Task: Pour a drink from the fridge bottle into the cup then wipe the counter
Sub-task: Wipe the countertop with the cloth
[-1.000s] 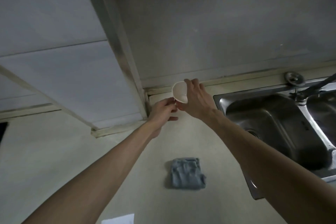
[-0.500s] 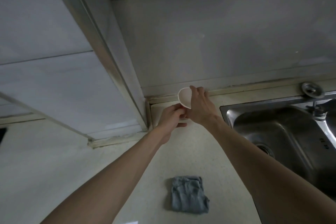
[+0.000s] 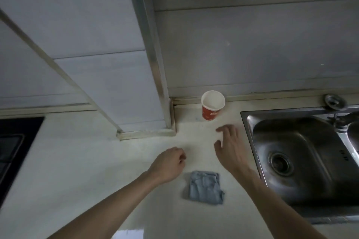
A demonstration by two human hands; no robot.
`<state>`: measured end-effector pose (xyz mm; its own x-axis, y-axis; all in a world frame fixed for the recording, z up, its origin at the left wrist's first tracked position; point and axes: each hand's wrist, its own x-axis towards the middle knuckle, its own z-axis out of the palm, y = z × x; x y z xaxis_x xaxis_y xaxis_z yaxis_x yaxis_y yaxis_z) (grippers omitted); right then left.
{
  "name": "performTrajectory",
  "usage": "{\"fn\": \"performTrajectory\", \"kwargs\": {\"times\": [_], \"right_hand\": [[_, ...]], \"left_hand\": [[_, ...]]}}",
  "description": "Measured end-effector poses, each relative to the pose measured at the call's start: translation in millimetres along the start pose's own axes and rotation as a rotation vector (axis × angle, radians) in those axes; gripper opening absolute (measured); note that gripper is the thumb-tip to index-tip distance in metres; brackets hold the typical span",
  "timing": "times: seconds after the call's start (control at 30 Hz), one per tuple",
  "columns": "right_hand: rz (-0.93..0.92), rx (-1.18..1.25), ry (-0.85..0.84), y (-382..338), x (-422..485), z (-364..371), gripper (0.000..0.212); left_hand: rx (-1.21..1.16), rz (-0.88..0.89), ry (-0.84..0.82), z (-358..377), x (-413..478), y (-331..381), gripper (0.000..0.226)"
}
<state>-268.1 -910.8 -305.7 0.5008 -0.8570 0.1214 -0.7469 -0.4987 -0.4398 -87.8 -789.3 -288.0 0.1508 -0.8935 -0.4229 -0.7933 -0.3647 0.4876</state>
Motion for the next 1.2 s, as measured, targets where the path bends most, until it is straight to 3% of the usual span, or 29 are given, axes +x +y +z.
{"fn": "performTrajectory", "kwargs": {"times": [0.13, 0.3, 0.47, 0.6, 0.77, 0.9, 1.07, 1.2], "right_hand": [[-0.076, -0.019, -0.229, -12, -65, 31, 0.037], [-0.099, -0.040, -0.329, -30, -113, 48, 0.050], [-0.071, -0.096, -0.328, -32, -132, 58, 0.052], [-0.036, -0.129, -0.413, -34, -143, 63, 0.059], [-0.055, -0.290, -0.536, -34, -156, 70, 0.082], [-0.073, -0.363, -0.512, -33, -172, 82, 0.094], [-0.059, -0.351, -0.534, -37, -199, 81, 0.090], [-0.088, -0.345, -0.560, -30, -245, 66, 0.087]], "left_hand": [[0.228, 0.068, -0.106, 52, -57, -16, 0.034], [0.314, 0.089, -0.223, 102, -118, -17, 0.047], [0.227, 0.097, -0.214, 135, -155, -4, 0.090], [0.146, -0.023, -0.215, 157, -169, -5, 0.057], [0.097, -0.020, -0.147, 187, -194, -5, 0.057], [0.158, -0.002, -0.166, 207, -214, -1, 0.052], [0.076, -0.060, -0.128, 208, -219, 0, 0.053], [0.073, -0.003, -0.082, 203, -220, -1, 0.058]]}}
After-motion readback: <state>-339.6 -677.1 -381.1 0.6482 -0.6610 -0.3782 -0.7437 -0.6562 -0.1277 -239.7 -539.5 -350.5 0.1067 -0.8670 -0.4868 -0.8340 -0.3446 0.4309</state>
